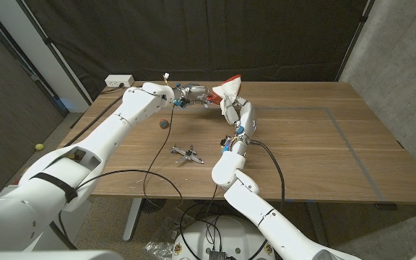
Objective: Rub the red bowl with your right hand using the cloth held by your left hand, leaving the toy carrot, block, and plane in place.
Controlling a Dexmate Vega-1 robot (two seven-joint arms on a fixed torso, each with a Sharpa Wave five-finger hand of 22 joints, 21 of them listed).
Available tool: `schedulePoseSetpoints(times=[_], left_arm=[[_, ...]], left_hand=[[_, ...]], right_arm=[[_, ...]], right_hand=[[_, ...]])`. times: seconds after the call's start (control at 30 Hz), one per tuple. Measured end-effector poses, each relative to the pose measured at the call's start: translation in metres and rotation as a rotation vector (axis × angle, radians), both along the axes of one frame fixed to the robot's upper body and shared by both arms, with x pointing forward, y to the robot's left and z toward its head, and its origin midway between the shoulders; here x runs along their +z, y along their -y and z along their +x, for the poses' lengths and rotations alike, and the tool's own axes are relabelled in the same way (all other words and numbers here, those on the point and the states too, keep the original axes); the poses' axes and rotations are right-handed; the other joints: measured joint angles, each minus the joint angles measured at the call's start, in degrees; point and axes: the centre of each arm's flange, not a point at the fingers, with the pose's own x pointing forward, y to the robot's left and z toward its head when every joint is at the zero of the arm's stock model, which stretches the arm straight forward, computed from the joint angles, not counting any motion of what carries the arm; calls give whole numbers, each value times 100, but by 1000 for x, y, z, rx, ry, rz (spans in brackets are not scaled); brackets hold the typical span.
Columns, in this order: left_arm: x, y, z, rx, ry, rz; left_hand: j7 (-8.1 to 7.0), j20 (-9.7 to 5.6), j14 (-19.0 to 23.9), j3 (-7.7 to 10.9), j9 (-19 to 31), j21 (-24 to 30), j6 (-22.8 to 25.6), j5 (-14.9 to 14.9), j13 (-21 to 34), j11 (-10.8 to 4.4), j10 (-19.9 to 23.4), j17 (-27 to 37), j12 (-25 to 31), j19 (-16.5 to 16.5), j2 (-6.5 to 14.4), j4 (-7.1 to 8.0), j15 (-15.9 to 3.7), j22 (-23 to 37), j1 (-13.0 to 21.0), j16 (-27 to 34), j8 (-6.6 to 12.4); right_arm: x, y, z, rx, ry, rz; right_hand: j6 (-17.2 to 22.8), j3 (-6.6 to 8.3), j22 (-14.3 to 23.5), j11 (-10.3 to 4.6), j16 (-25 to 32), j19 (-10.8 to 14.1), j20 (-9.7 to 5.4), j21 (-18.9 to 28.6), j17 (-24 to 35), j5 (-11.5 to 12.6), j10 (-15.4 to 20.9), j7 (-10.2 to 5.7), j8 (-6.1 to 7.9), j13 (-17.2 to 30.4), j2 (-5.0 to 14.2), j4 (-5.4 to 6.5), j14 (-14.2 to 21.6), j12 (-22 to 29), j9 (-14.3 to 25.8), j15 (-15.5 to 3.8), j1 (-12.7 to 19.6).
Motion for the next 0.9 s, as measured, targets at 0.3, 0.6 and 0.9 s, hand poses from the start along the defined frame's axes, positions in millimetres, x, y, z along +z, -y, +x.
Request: schedulePoseSetpoints(times=[0.3, 0.6, 0.9], left_arm=[[2, 1, -3, -1, 4, 78], [2, 1, -8, -16, 4, 129], [2, -1, -15, 13, 38, 190]], left_hand=[[29, 0, -4, -1, 2, 0, -33, -7, -5, 11, 10, 0, 9, 0, 0, -1, 2, 0, -2, -1, -1], [39, 0, -11, -2, 2, 0, -44, 0, -5, 22, 21, -18, -7, 0, -1, -1, 9, 0, -2, -2, -1], [108, 0, -31, 7, 3, 22, 33, 2, -6, 11, 73, -15, -8, 0, 0, -25, 29, 0, 0, 9, 7]], right_arm=[[12, 6, 7, -19, 34, 5], [26, 11, 15, -50, 62, -4], [37, 20, 19, -103, 82, -16]], right_hand=[[-8, -8, -24, 0, -23, -10, -10, 67, 0, -1, 0, -30, -5, 24, 0, 8, 0, -1, 3, 0, 0], [-8, -8, -51, 0, -23, -10, -10, 99, 0, 23, 0, -32, -59, 23, -1, 8, -1, -33, -18, 1, -1], [11, -8, -77, -9, -45, -62, -22, 133, 26, 23, 8, -48, -81, 23, -1, 8, -1, -110, -12, 1, -1]])
